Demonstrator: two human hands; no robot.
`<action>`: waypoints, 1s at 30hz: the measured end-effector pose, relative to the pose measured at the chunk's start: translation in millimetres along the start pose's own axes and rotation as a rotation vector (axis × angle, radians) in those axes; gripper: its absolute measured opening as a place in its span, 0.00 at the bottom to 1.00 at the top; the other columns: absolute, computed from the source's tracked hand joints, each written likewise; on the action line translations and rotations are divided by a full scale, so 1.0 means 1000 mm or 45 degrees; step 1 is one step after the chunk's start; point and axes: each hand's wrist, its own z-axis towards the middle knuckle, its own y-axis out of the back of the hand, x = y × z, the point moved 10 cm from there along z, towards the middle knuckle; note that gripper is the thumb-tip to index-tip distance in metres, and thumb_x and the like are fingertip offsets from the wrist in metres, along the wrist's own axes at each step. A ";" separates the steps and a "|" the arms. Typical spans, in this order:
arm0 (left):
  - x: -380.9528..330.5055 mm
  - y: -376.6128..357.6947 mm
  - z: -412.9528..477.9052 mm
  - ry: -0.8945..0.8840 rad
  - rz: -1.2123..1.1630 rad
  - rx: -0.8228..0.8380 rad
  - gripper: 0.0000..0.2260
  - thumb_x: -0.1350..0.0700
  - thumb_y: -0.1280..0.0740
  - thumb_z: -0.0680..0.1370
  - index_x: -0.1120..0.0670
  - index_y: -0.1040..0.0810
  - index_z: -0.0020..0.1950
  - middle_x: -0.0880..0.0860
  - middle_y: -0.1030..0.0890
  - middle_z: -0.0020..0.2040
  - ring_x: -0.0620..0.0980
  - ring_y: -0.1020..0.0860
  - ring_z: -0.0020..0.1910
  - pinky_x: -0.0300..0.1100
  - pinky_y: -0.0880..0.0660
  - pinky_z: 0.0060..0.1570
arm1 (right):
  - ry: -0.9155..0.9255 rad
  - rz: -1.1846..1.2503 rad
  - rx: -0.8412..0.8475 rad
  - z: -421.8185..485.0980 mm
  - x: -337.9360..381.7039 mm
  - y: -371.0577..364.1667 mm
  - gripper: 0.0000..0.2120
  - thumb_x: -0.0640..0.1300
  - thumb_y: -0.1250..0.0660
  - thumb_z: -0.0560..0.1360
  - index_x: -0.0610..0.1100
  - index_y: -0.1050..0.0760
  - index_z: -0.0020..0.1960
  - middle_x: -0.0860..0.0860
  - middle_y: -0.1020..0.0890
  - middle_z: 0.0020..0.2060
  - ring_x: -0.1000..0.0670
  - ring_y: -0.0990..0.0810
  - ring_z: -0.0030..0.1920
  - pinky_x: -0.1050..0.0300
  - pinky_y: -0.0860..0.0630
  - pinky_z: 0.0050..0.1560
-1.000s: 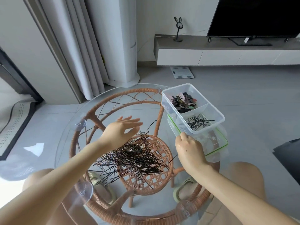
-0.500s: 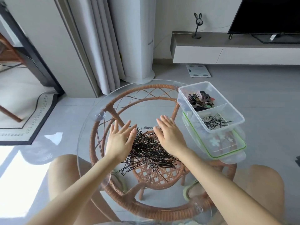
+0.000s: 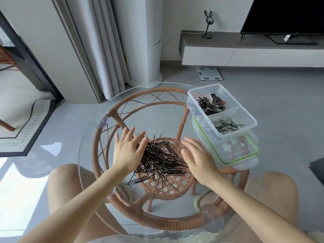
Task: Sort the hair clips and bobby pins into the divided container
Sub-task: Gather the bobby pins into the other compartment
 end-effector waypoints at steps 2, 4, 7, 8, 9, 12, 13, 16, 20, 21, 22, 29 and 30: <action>-0.010 -0.008 0.001 -0.009 -0.046 0.036 0.35 0.33 0.63 0.70 0.43 0.34 0.71 0.54 0.42 0.77 0.56 0.54 0.77 0.49 0.63 0.73 | -0.019 0.030 0.051 0.002 0.005 -0.014 0.35 0.64 0.59 0.75 0.42 0.35 0.69 0.47 0.34 0.71 0.50 0.41 0.73 0.57 0.49 0.73; -0.021 -0.012 0.003 -0.049 -0.130 0.047 0.34 0.34 0.61 0.72 0.45 0.33 0.71 0.54 0.40 0.76 0.55 0.52 0.77 0.48 0.59 0.75 | -0.068 0.190 0.057 0.009 0.023 -0.022 0.28 0.57 0.54 0.78 0.41 0.37 0.70 0.47 0.34 0.71 0.51 0.40 0.72 0.65 0.51 0.70; -0.033 -0.012 -0.001 -0.130 -0.327 0.163 0.24 0.41 0.52 0.79 0.48 0.34 0.71 0.51 0.35 0.74 0.47 0.47 0.76 0.43 0.54 0.75 | -0.076 0.445 0.095 0.016 0.055 -0.031 0.21 0.48 0.48 0.80 0.42 0.38 0.71 0.47 0.33 0.71 0.54 0.38 0.71 0.74 0.50 0.67; -0.032 -0.008 -0.003 -0.140 -0.357 0.217 0.21 0.44 0.49 0.80 0.48 0.35 0.72 0.50 0.35 0.74 0.45 0.46 0.76 0.41 0.53 0.74 | -0.091 0.523 0.119 0.017 0.061 -0.030 0.21 0.48 0.47 0.80 0.43 0.38 0.71 0.49 0.34 0.71 0.55 0.39 0.71 0.70 0.48 0.69; -0.030 -0.003 -0.006 -0.145 -0.334 0.263 0.20 0.44 0.48 0.80 0.46 0.35 0.72 0.48 0.36 0.74 0.44 0.46 0.76 0.42 0.51 0.74 | -0.104 0.544 0.151 0.017 0.063 -0.028 0.22 0.50 0.45 0.79 0.45 0.39 0.72 0.51 0.36 0.72 0.56 0.39 0.71 0.65 0.46 0.71; -0.012 0.014 -0.013 -0.160 -0.018 0.384 0.34 0.27 0.48 0.69 0.40 0.40 0.72 0.47 0.39 0.76 0.49 0.43 0.76 0.51 0.45 0.73 | -0.043 0.072 0.225 0.012 0.055 -0.009 0.38 0.66 0.39 0.70 0.50 0.45 0.73 0.53 0.42 0.74 0.52 0.41 0.73 0.52 0.43 0.72; -0.008 0.019 -0.016 -0.169 0.087 0.428 0.41 0.22 0.50 0.63 0.38 0.43 0.73 0.47 0.40 0.76 0.50 0.43 0.75 0.52 0.44 0.72 | -0.011 -0.151 0.264 0.008 0.053 -0.005 0.44 0.71 0.39 0.66 0.50 0.47 0.73 0.52 0.43 0.74 0.50 0.42 0.73 0.49 0.43 0.71; -0.015 0.012 -0.033 -0.262 0.379 0.604 0.48 0.23 0.43 0.58 0.37 0.53 0.74 0.48 0.45 0.77 0.51 0.45 0.75 0.54 0.42 0.72 | 0.079 -0.569 0.390 -0.006 0.050 -0.013 0.55 0.75 0.38 0.59 0.48 0.54 0.74 0.48 0.40 0.72 0.45 0.41 0.70 0.48 0.42 0.69; -0.045 0.001 -0.037 -0.455 0.602 0.585 0.46 0.33 0.32 0.64 0.40 0.52 0.75 0.51 0.44 0.75 0.53 0.42 0.72 0.50 0.38 0.70 | 0.056 -0.407 0.416 -0.005 0.051 -0.030 0.42 0.61 0.31 0.66 0.44 0.44 0.72 0.45 0.32 0.63 0.44 0.34 0.64 0.48 0.31 0.63; -0.050 0.002 -0.033 -0.472 0.580 0.541 0.45 0.34 0.30 0.64 0.42 0.48 0.75 0.51 0.39 0.72 0.52 0.39 0.70 0.48 0.34 0.68 | 0.045 -0.336 0.395 -0.002 0.052 -0.030 0.36 0.57 0.30 0.68 0.44 0.39 0.70 0.45 0.30 0.60 0.44 0.32 0.63 0.47 0.30 0.62; -0.053 0.003 -0.029 -0.475 0.541 0.514 0.43 0.36 0.29 0.64 0.44 0.45 0.74 0.50 0.35 0.69 0.51 0.36 0.67 0.47 0.30 0.64 | 0.042 -0.283 0.372 0.000 0.053 -0.028 0.31 0.54 0.30 0.70 0.43 0.34 0.68 0.45 0.28 0.59 0.45 0.29 0.61 0.48 0.29 0.61; -0.056 0.012 -0.012 -0.454 0.435 0.530 0.21 0.49 0.29 0.71 0.53 0.25 0.63 0.51 0.22 0.55 0.51 0.24 0.57 0.44 0.27 0.56 | 0.068 -0.169 0.327 0.010 0.057 -0.012 0.15 0.45 0.31 0.72 0.40 0.22 0.57 0.44 0.18 0.52 0.45 0.22 0.55 0.55 0.29 0.60; -0.054 0.013 -0.009 -0.432 0.413 0.547 0.19 0.50 0.30 0.72 0.53 0.24 0.62 0.51 0.22 0.55 0.51 0.24 0.56 0.44 0.27 0.56 | 0.052 -0.161 0.298 0.013 0.056 -0.005 0.15 0.45 0.31 0.72 0.39 0.21 0.55 0.43 0.18 0.51 0.44 0.21 0.54 0.55 0.29 0.61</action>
